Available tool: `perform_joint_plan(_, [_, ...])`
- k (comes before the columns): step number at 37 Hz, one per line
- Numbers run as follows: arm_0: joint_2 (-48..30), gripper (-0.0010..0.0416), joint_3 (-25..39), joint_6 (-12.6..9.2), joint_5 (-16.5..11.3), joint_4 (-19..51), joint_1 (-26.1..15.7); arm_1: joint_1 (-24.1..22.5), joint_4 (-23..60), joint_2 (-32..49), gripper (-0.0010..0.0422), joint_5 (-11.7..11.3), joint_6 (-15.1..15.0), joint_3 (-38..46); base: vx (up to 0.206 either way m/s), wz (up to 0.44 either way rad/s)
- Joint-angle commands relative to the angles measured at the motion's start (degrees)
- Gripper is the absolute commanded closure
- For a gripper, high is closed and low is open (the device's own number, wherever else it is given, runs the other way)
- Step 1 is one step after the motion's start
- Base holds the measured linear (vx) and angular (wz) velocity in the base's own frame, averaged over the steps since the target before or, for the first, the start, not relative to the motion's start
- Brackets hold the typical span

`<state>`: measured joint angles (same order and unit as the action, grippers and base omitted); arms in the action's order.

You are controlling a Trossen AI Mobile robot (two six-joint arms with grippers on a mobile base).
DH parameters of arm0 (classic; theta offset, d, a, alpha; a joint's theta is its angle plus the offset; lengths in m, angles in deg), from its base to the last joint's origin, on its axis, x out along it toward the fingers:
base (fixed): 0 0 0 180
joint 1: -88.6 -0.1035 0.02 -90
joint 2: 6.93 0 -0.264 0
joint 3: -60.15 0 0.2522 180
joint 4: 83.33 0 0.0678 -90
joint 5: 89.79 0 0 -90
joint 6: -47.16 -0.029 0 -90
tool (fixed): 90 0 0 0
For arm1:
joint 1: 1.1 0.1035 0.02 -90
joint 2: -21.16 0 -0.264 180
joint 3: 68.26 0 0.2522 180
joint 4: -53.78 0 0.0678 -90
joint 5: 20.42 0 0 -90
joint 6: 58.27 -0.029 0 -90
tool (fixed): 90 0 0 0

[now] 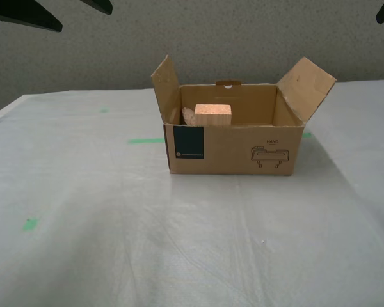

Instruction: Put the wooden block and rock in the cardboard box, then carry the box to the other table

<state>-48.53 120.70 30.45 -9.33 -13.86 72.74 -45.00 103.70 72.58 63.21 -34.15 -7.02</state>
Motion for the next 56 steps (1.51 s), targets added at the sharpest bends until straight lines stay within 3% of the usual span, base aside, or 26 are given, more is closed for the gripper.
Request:
perform_joint_plan(1, [0.0,0.0012,0.04,-0.2,0.24,0.02,-0.04,0.0,-0.11,-0.02,0.0014,-0.13,0.15,0.07,0.0,0.0])
perform_joint_plan(56, [0.0,0.0012,0.04,-0.2,0.24,0.02,-0.04,-0.02,-0.09,-0.02,0.0014,-0.13,0.15,0.07,0.0,0.0])
